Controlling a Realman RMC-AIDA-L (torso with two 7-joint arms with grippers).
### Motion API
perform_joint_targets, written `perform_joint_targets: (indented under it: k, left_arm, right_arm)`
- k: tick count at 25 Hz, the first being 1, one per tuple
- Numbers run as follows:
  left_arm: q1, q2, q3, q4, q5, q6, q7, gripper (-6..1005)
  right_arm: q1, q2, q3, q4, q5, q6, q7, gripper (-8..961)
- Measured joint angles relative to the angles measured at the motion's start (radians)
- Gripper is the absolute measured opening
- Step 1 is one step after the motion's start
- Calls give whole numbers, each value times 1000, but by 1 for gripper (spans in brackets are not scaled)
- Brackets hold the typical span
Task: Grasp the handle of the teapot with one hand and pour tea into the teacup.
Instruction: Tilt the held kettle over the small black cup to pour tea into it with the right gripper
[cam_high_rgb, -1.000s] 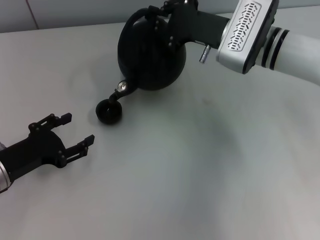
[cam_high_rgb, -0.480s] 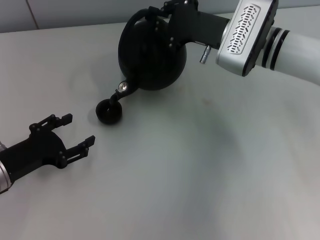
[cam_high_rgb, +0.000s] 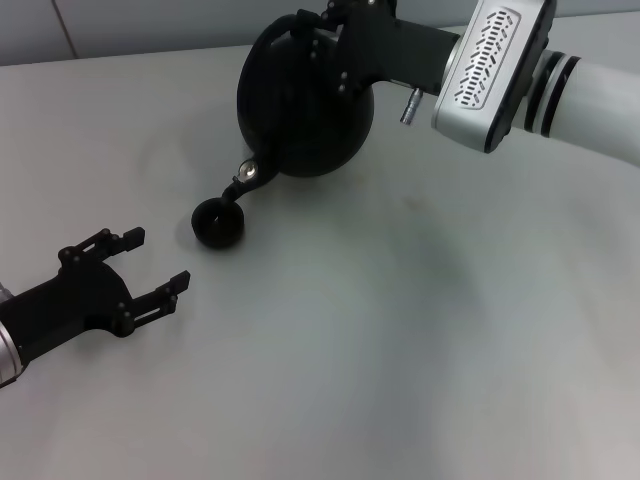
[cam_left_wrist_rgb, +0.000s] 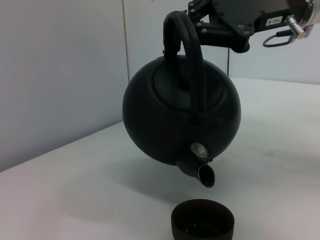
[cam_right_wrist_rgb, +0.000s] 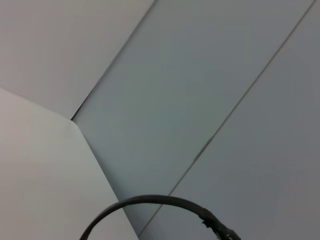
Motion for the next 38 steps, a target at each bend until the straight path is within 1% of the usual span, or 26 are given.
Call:
perform_joint_targets:
  k: [20,38]
  left_arm:
    - [-1,1,3,0,0,0,0,799]
    - [0,5,4,0,0,0,0,800]
  right_arm:
    - [7,0,-30,-19,1,0,-13,76]
    - [11,0,-30,-20,1,0,-39,76]
